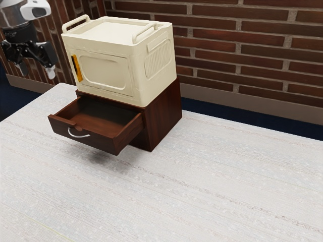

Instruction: Push the drawer handle with one arm to close the drawer

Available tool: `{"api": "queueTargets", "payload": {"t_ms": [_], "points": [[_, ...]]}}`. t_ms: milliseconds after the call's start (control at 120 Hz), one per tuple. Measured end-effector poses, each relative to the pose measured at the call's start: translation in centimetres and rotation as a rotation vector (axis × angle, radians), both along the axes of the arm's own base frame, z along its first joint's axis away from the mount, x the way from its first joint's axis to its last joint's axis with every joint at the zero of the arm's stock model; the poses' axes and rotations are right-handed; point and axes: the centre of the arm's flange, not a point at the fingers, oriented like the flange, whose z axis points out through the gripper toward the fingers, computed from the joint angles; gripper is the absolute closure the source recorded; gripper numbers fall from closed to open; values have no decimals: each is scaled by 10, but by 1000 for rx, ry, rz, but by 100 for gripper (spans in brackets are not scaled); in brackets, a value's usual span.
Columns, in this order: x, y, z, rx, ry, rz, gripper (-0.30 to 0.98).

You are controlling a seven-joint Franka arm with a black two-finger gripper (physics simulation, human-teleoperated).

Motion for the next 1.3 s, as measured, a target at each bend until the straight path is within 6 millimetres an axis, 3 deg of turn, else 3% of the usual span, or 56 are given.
{"api": "queueTargets", "payload": {"t_ms": [250,367,433,550,650,708,783,875,1300], "points": [[-11,-3,-9,-5,-8,12,0],[-13,-12,-85,-23,115,25,4],[-16,-19,-135,-26,160,24,15],[-20,-34,-156,18,128,5,43],[-15,-36,-207,50,146,1,59],[-15,-36,-223,58,123,3,64],[-13,-33,-236,81,82,0,69],[-5,-14,-250,105,43,19,73],[28,7,-276,139,-107,-50,78]]}}
